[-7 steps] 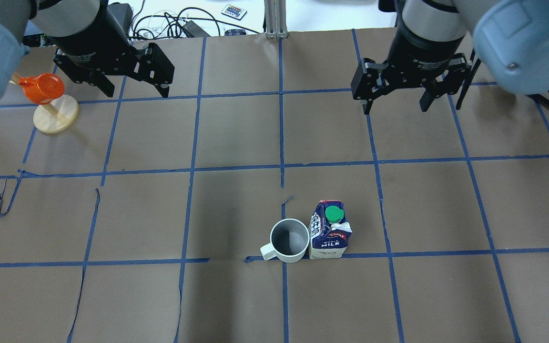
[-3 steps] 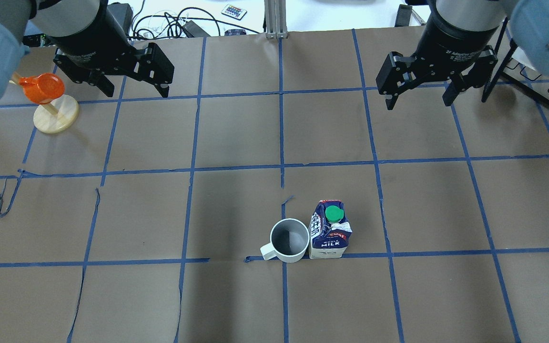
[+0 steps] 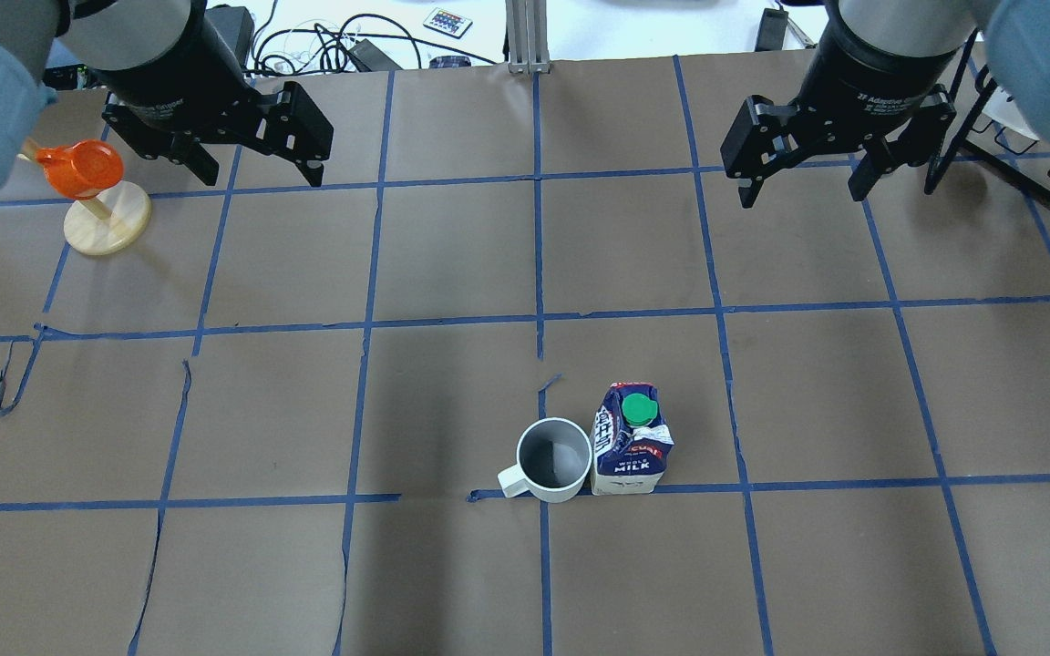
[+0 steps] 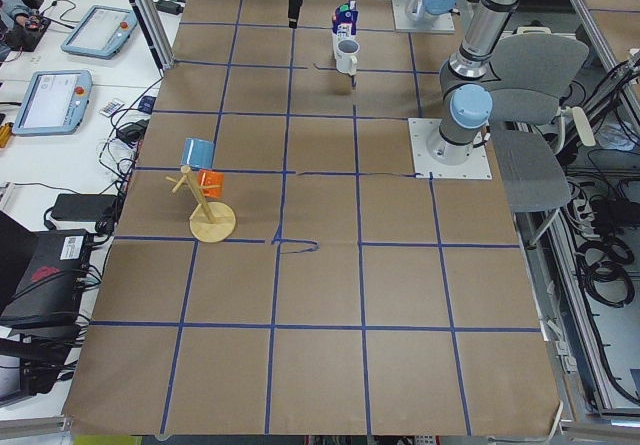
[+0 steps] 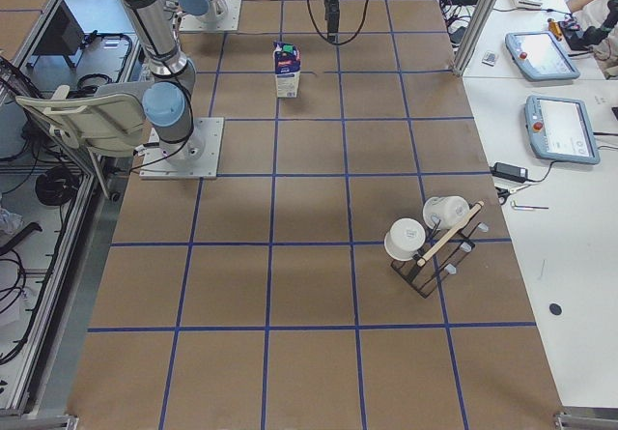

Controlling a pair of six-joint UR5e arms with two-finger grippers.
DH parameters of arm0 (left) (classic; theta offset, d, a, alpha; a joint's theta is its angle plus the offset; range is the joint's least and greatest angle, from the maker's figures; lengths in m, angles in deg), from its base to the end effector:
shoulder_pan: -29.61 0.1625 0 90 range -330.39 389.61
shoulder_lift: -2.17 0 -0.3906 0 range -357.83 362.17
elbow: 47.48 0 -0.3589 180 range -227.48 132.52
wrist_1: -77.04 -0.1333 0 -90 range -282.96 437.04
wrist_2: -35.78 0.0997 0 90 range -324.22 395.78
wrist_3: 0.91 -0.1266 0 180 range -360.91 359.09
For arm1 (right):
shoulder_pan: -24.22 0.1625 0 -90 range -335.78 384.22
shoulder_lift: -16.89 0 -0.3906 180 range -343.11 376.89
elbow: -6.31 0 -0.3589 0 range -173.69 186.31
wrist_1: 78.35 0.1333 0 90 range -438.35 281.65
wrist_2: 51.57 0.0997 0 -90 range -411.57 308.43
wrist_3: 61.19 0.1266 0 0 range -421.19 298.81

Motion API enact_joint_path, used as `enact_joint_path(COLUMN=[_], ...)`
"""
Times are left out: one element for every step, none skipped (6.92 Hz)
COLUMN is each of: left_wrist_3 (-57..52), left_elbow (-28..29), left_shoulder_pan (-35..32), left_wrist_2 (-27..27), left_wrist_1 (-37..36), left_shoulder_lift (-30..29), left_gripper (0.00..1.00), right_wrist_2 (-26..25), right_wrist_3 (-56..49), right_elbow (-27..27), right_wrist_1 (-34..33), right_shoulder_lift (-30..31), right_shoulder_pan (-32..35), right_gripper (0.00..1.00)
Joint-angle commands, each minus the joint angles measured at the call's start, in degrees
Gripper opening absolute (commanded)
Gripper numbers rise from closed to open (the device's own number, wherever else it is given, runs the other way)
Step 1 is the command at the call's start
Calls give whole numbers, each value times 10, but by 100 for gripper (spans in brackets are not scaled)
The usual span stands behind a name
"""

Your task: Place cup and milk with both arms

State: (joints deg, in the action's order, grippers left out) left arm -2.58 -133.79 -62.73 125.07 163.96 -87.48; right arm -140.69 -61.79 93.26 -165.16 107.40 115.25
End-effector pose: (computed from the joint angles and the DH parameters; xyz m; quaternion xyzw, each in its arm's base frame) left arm -0.1540 -0.4643 0.4651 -0.0353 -0.9974 0.0621 0.0065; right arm 0.1434 -0.4527 0.4494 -0.0142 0.9999 -0.0032 0.0077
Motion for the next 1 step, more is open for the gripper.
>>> enact_joint_path(left_wrist_3=[0], left_elbow=[0], left_shoulder_pan=[0], left_wrist_2=[1], left_wrist_1=[0], left_shoulder_lift=[0], left_gripper=[100], right_wrist_2=[-4], right_wrist_3=[1], right_elbow=[0], right_wrist_1=[1], right_shoulder_lift=[1], right_shoulder_pan=[-1], right_gripper=[100])
